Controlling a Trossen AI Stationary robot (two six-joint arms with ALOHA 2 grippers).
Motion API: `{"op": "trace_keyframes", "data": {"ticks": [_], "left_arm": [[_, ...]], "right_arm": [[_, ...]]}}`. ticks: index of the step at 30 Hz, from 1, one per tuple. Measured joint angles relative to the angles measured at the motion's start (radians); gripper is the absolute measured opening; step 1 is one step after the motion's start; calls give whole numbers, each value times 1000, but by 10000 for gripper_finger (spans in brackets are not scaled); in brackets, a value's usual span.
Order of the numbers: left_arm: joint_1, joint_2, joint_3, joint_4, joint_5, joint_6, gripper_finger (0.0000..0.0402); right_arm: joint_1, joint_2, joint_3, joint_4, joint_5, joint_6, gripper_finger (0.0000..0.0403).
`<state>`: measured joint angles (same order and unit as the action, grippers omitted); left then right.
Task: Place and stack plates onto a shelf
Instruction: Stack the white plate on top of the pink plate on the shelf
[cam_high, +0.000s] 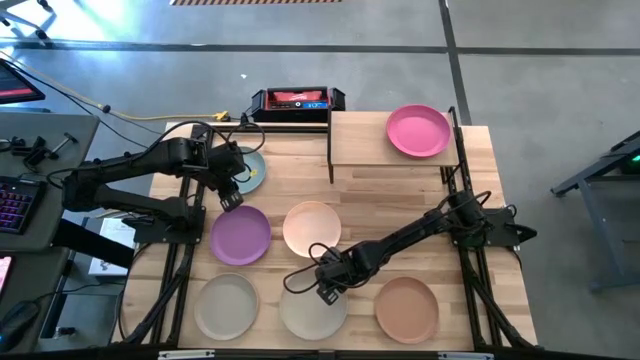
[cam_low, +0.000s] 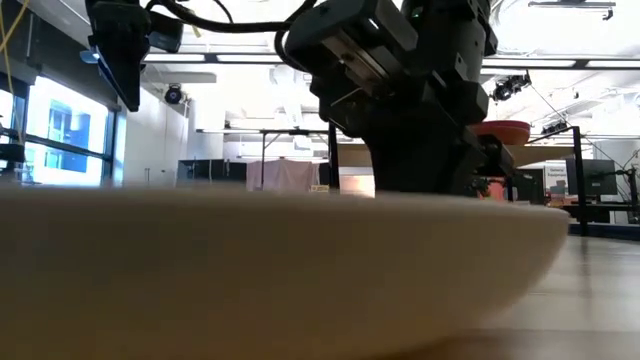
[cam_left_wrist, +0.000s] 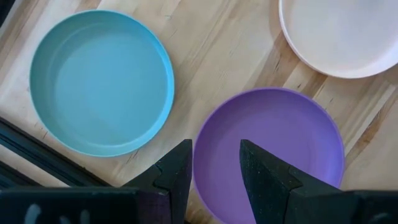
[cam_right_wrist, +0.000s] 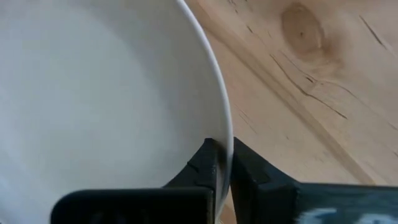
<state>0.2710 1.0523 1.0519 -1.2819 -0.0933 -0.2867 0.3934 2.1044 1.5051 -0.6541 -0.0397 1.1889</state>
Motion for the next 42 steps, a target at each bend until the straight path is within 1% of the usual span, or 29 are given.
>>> {"op": "trace_keyframes", "data": {"ticks": [5, 11, 19, 28, 31, 35, 42], "left_arm": [[0, 0, 0, 0, 0, 0, 124], [0, 0, 0, 0, 0, 0, 124], [0, 0, 0, -1, 0, 0, 124], [0, 0, 0, -12, 0, 1, 124], [0, 0, 0, -34, 0, 1, 124], [0, 0, 0, -69, 0, 1, 124], [-3, -28, -12, -67, 0, 0, 124]], "right_arm": [[0, 1, 27, -48, -5, -16, 2], [-3, 2, 101, -193, 5, -51, 0], [-13, 2, 177, -310, 23, -91, 0], [-47, 2, 296, -494, 98, -153, 1], [-61, 2, 325, -546, 108, -181, 1], [-80, 1, 334, -572, 108, -227, 1], [-111, -29, 329, -605, 109, -278, 0]]}}
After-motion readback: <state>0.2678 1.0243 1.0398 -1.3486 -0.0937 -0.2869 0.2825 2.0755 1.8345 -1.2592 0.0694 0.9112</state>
